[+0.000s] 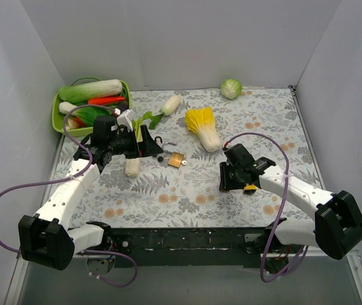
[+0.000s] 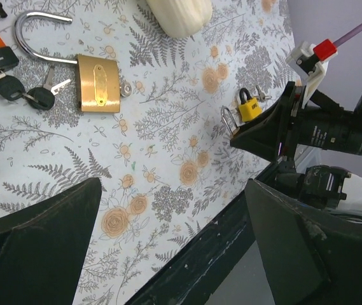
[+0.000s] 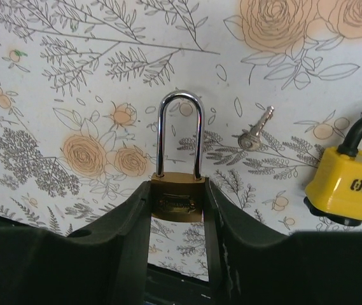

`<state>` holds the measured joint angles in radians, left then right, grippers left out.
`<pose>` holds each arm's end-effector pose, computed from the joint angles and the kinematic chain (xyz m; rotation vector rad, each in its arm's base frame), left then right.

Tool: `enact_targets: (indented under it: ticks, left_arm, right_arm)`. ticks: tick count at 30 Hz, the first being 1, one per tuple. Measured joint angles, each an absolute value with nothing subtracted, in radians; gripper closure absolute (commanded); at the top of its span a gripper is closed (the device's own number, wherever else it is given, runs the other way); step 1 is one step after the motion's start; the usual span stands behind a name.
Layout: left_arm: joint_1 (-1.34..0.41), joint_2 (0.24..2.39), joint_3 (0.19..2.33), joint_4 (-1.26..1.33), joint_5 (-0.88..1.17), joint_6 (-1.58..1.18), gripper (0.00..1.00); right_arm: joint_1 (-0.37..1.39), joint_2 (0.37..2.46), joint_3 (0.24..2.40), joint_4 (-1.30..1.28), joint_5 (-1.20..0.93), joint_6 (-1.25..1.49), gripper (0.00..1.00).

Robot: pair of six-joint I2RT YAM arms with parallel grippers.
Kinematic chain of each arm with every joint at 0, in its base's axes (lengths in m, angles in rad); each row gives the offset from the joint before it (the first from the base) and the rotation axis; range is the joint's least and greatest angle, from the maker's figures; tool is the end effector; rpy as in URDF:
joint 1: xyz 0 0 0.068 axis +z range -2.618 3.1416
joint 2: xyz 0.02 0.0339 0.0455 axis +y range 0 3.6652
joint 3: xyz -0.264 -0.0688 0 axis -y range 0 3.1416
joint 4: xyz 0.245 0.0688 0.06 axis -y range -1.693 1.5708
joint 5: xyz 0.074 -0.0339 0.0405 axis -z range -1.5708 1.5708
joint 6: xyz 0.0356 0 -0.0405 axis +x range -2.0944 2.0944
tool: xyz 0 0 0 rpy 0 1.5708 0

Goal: Lock with the key
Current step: Place the lock at the center of the board.

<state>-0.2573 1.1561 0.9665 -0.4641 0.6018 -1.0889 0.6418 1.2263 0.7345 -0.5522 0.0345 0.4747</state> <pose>0.2343 -0.0825 0.3050 -0.6437 2.3833 -1.3430 0.1852 0.1368 0.2045 -0.2094 2.6482 0.3406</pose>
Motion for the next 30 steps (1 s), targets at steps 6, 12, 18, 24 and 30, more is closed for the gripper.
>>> enact_targets:
  ticks: [6,12,18,24,30]
  left_arm:
    - [-0.257,1.156,0.918,-0.453,0.606,-1.097,0.02]
    - [-0.257,1.156,0.905,-0.439,0.61,-1.097,0.02]
    - [-0.257,1.154,0.897,-0.433,0.617,-1.096,0.02]
    - [-0.257,1.173,0.897,-0.436,0.628,-1.088,0.02]
    - [-0.256,1.187,0.897,-0.438,0.628,-1.078,0.02]
  right_arm:
    - [0.641,1.277,0.735,-0.476,0.052,0.505,0.99]
    - [0.642,1.322,0.73,-0.44,0.072,0.532,0.99]
    - [0.641,1.347,0.709,-0.414,0.09,0.556,0.99]
    - [0.638,1.378,0.699,-0.411,0.102,0.578,0.76]
    - [0.615,1.38,0.691,-0.393,0.088,0.607,0.41]
